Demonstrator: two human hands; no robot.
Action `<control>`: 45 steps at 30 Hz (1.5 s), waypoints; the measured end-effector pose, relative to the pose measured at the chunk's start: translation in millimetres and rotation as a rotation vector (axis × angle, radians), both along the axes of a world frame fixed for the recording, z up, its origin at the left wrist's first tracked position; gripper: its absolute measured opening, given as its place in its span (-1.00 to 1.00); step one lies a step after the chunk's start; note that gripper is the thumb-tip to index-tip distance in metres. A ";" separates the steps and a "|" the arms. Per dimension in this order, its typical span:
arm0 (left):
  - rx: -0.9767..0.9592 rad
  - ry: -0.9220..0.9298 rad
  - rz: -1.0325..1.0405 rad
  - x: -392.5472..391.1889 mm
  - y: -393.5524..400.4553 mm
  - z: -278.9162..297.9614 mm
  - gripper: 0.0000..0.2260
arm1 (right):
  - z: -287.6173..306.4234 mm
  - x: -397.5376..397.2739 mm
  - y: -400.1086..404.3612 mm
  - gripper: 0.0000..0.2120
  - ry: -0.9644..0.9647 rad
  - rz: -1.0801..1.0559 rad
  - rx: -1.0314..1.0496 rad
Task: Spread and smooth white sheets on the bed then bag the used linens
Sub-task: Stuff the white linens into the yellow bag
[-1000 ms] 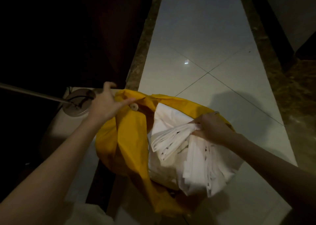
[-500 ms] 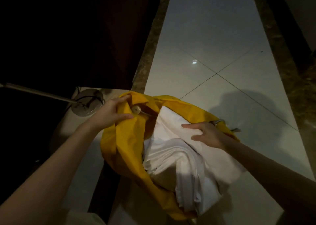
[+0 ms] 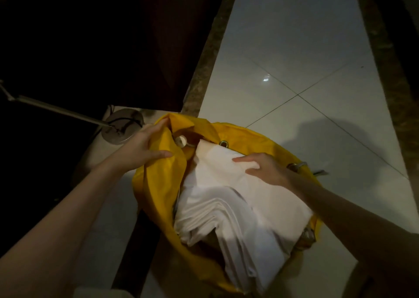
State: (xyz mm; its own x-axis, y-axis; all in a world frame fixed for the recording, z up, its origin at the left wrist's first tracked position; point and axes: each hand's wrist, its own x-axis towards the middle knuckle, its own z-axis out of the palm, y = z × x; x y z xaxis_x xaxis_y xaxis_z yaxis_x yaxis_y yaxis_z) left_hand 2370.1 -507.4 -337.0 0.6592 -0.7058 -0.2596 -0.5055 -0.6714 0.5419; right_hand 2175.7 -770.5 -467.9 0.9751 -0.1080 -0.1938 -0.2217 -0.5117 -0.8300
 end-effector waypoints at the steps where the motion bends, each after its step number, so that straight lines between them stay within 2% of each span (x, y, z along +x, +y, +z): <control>1: -0.011 0.009 -0.006 -1.1 -0.5 0.8 -0.18 | -1.7 -0.8 -6.7 -0.62 0.002 -0.011 -0.007; 5: 0.015 -0.004 -0.061 -3.4 -3.1 1.5 -0.13 | -4.4 8.8 -19.1 -0.65 -0.015 -0.106 -0.092; 9: 0.039 0.045 -0.032 -2.7 -3.4 1.6 -0.02 | 2.4 30.3 -16.6 -0.71 -0.074 -0.046 -0.123; 16: 0.007 0.088 -0.068 -1.7 -12.0 -8.5 0.00 | -31.4 26.3 -22.9 -0.69 0.060 -0.080 -0.241; 18: 0.002 0.098 -0.058 0.0 -11.6 -9.8 -0.01 | -28.7 14.3 -16.8 -0.70 -0.037 -0.168 -0.330; 20: 0.007 0.092 -0.075 1.1 -12.9 -9.8 -0.02 | -20.9 -6.1 6.8 -0.58 -0.195 -0.294 -0.450; 21: 0.012 0.083 -0.086 0.6 -14.3 -9.2 -0.02 | -13.8 -15.5 27.9 -0.48 -0.195 -0.285 -0.430; 23: 0.021 0.080 -0.097 0.8 -18.5 -9.5 -0.02 | -2.9 -29.1 76.5 -0.30 -0.086 -0.102 -0.287; 25: 0.029 0.100 -0.100 2.5 -20.8 -10.2 -0.02 | -7.0 -35.5 114.2 -0.27 0.063 0.088 -0.194; 27: 0.023 0.135 -0.090 4.0 -20.9 -10.7 -0.03 | -23.7 -37.3 131.0 -0.33 0.146 0.177 -0.229; 30: 0.019 0.176 -0.091 5.1 -20.9 -11.7 -0.03 | -44.8 -41.7 143.7 -0.42 0.164 0.175 -0.344; 33: 0.020 0.190 -0.085 6.9 -21.8 -11.4 -0.03 | -53.6 -42.0 152.4 -0.38 0.119 0.149 -0.446; 36: 0.052 0.195 -0.093 11.6 -21.5 -10.0 -0.03 | -46.8 -34.6 145.9 -0.41 0.177 0.187 -0.385; 38: 0.072 0.223 -0.087 15.5 -20.2 -7.9 -0.02 | -36.0 -26.9 140.1 -0.33 0.153 0.223 -0.325; 41: 0.089 0.268 -0.101 13.5 -13.6 -5.6 0.13 | -23.1 -11.9 148.0 -0.25 0.055 0.255 -0.278; 45: 0.147 0.205 -0.118 2.6 1.3 -11.1 0.22 | -33.1 1.6 167.4 -0.23 0.098 0.278 -0.267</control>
